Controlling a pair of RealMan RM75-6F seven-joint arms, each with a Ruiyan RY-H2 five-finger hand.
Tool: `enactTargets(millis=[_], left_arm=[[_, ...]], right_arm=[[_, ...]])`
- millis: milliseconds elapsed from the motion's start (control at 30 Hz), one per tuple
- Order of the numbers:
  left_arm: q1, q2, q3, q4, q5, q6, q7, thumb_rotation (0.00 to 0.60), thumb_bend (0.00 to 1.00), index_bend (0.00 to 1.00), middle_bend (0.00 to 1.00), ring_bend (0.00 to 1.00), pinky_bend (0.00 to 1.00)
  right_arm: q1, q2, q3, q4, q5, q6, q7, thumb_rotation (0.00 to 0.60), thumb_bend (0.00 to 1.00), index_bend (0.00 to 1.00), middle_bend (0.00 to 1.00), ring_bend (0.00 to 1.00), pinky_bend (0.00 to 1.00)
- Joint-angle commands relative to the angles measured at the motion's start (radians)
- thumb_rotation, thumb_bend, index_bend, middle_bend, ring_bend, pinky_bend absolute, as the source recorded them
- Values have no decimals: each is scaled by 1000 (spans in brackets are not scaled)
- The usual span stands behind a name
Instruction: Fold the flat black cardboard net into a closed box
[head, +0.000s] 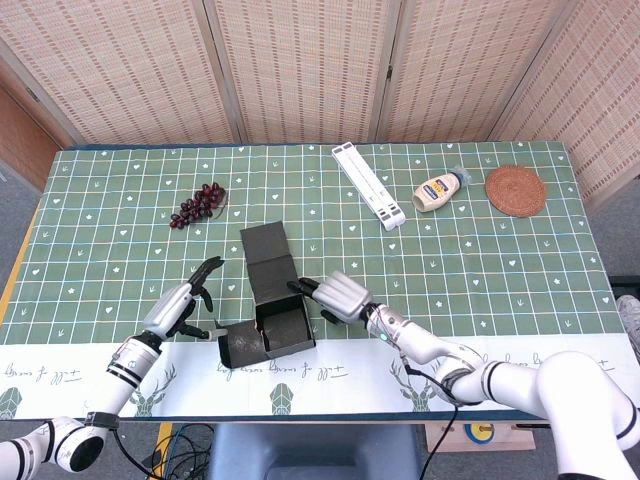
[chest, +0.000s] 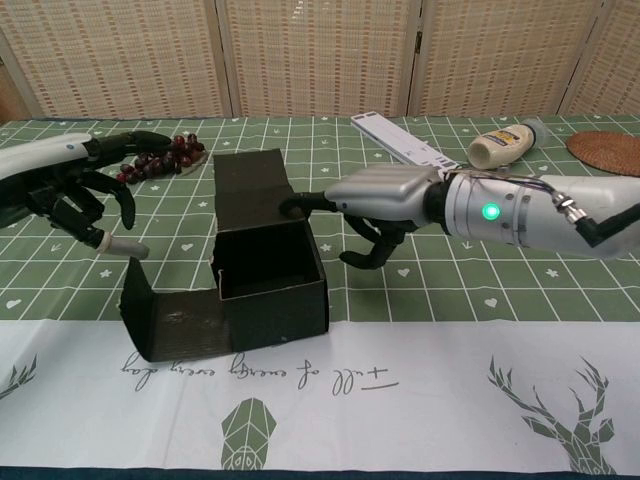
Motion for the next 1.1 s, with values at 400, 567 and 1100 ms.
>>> enactTargets(millis=[400, 567, 1100], left_arm=[[25, 24, -10, -12, 19, 29, -41, 600, 91, 0, 0, 507, 913], [25, 29, -13, -25, 24, 29, -40, 600, 91, 0, 0, 507, 912], [33, 43, -16, -39, 24, 25, -44, 600, 91, 0, 0, 507, 912]], right_arm=[[-120, 95, -2, -164, 89, 87, 140, 600, 75, 0, 71, 698, 964], [-159, 73, 14, -188, 183, 59, 205, 600, 0, 0, 18, 698, 964], [-134, -68, 96, -98, 268, -73, 377, 600, 0, 0, 17, 698, 964]])
